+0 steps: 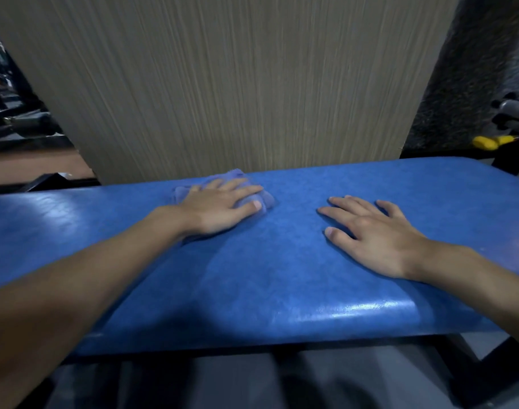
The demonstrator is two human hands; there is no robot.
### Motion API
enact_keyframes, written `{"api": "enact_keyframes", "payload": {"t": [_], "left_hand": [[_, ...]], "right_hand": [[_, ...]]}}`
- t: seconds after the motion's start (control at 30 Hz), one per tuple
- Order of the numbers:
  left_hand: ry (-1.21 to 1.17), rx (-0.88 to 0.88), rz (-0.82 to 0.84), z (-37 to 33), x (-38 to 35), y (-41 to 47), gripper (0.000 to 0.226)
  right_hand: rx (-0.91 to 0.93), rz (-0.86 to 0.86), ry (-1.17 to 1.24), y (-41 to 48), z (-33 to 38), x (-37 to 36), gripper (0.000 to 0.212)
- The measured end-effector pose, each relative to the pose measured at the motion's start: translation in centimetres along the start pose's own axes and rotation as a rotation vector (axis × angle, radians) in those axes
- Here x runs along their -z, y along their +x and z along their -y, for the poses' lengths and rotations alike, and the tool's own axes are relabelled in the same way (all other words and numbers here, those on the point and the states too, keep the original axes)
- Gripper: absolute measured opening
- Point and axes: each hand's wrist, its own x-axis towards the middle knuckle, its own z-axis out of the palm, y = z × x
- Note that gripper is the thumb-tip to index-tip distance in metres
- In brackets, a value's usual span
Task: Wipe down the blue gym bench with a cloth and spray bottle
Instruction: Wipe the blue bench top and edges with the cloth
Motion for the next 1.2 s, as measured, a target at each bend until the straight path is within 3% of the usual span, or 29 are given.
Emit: {"api": "enact_keyframes", "payload": {"t": [0.2, 0.3, 0.4, 0.5, 0.7, 0.83, 0.93, 1.2], "left_hand": [[0.113, -0.390, 0.085, -8.0, -0.8, -10.7, 0.068], [0.087, -0.425, 0.095, -7.4, -0.5, -10.9, 0.060], [0.094, -0.352, 0.096, -5.0, -0.1, -7.9, 0.068], [0.067, -0.228, 0.068, -1.3, 0.0, -4.0, 0.077], [-0.039, 0.053, 0.027, 6.4, 1.0, 2.0, 0.068], [-0.011, 0.113, 0.028, 5.5, 0.8, 1.5, 0.068], [-0.007, 0.028, 0.048, 2.5, 0.3, -1.7, 0.069], [0.117, -0.438, 0.076, -7.1, -0.9, -13.6, 0.062]], "right_hand": [[-0.032, -0.065, 0.154, 0.7, -0.4, 0.3, 0.047], [-0.042, -0.104, 0.135, 0.5, 0.1, 1.0, 0.046], [0.017, -0.112, 0.120, -0.1, 1.4, 1.1, 0.050], [0.071, -0.002, 0.061, -0.3, 2.4, 0.2, 0.058], [0.068, 0.040, -0.002, -0.4, 2.3, -0.1, 0.067], [0.070, 0.052, -0.009, -0.6, 2.6, 0.0, 0.064], [0.067, 0.055, -0.001, -0.6, 2.6, 0.0, 0.063], [0.043, 0.018, 0.041, -0.1, 2.8, 0.4, 0.051]]}}
